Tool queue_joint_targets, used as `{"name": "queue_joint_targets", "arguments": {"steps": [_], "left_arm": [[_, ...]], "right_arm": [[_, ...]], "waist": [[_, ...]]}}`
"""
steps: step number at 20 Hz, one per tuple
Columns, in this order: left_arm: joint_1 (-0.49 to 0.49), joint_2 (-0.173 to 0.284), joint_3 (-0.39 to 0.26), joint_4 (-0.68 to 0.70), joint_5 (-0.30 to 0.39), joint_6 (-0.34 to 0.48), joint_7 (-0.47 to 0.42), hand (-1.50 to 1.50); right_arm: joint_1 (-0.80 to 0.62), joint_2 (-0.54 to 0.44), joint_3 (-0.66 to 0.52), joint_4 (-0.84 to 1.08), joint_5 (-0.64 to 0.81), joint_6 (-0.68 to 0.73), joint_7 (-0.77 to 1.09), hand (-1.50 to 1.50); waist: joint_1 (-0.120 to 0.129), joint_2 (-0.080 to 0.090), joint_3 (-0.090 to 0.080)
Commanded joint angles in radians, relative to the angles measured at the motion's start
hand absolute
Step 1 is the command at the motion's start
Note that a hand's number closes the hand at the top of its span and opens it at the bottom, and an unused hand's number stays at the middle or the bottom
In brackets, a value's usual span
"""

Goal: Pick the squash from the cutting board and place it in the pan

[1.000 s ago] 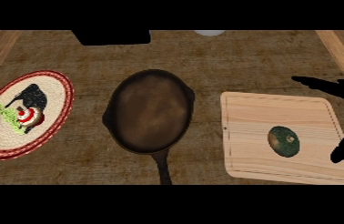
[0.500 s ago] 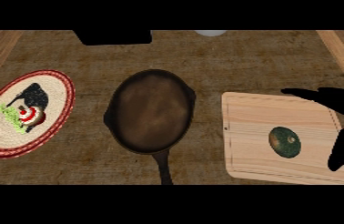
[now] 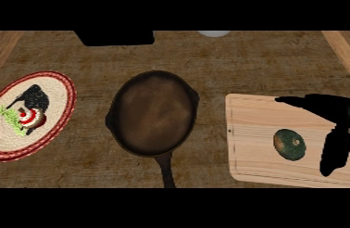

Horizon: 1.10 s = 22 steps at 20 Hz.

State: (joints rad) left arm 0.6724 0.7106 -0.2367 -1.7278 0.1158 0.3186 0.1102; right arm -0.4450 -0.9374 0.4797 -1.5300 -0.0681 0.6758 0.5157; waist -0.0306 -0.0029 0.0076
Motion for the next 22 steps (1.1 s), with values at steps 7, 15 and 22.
{"name": "queue_joint_targets", "arguments": {"steps": [7,15,22], "left_arm": [[-0.382,-0.136,-0.004,-0.063,0.021,0.008,-0.022,0.0],[-0.607,-0.227,-0.008,0.135,-0.044,-0.048,0.009,0.0],[-0.579,-0.275,0.039,0.125,-0.061,-0.101,-0.004,0.0]], "right_arm": [[0.001,0.066,0.059,-0.02,0.052,-0.022,0.134,-1.5],[0.151,0.076,-0.031,-0.134,0.06,0.004,0.242,-1.5],[0.164,0.224,-0.046,0.024,0.28,0.019,0.122,-1.5]], "waist": [[-0.036,0.007,-0.012],[0.017,0.001,-0.008],[0.034,0.003,-0.008]]}}
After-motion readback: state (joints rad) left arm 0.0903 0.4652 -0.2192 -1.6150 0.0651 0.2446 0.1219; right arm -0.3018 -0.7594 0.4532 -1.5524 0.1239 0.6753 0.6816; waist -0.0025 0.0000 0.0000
